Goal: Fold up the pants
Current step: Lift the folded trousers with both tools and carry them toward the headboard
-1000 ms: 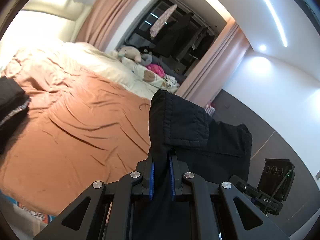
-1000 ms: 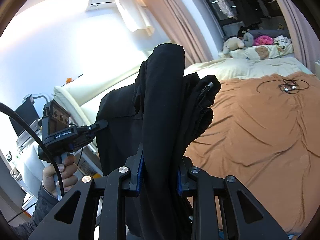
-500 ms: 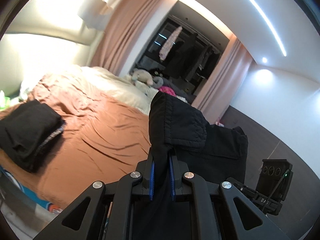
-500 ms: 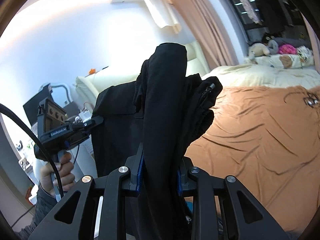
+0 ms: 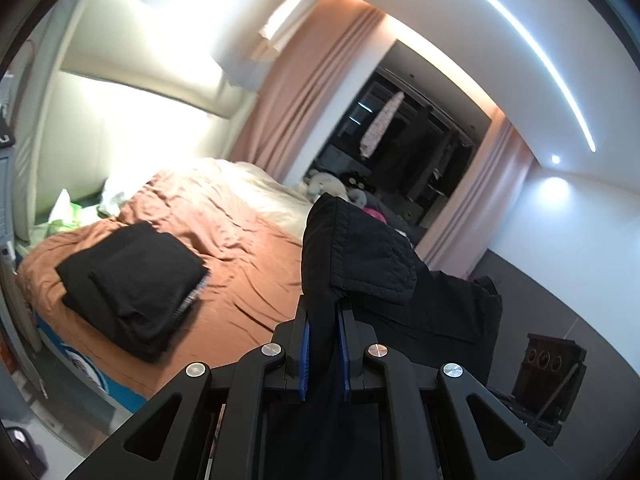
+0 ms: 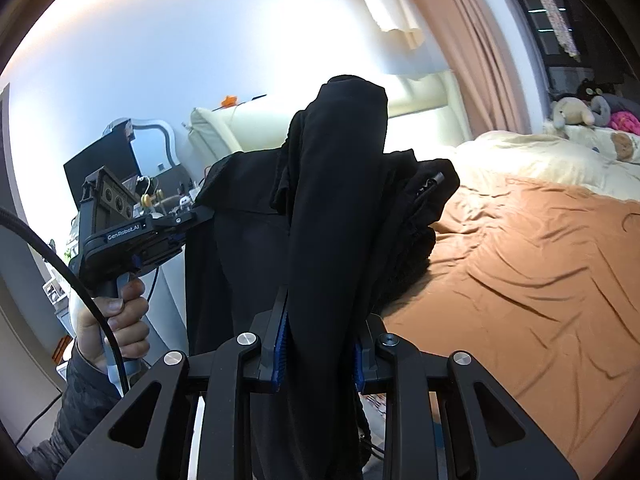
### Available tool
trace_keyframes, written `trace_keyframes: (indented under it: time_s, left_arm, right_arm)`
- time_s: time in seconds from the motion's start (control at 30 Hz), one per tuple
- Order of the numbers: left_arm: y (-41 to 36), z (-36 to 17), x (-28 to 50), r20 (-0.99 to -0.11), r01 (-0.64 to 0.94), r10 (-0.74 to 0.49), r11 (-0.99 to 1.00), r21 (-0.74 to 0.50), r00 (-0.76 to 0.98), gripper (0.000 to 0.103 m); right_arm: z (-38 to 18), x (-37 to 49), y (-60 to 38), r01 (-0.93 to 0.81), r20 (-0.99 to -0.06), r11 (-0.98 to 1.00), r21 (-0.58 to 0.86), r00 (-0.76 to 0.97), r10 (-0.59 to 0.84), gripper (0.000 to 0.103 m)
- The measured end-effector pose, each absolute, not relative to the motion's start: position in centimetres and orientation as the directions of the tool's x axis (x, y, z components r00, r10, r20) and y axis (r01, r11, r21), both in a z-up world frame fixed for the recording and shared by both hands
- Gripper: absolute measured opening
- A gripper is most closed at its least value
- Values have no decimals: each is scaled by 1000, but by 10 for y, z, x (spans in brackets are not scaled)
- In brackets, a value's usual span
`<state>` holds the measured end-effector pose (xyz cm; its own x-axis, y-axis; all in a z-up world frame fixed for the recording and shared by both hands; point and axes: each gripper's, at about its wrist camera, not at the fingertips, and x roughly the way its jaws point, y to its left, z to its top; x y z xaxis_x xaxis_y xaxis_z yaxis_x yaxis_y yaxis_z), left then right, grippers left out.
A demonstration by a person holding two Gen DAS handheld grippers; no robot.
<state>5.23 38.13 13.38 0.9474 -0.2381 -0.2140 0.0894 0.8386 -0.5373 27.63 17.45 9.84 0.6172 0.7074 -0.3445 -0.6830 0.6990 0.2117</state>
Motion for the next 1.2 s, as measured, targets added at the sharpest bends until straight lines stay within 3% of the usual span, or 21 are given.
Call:
trace_keyframes:
  time_s: [0.63,0.97,1.2]
  left_arm:
    - [532,92,108,-250,-67,-93,821,-567,964,11]
    - [595,82,155,-251,-124,-34,799,-588,967,10]
    - [619,84,187,-302,-188,12,805,-563,953,10]
  right_arm:
    - [62,443,251,-788,-462,573,224,432,775,22]
    - [66,514,271,-811,-476,526,255,368,799,22]
    - [63,544,274,-807,-480,517,284,347,806,22]
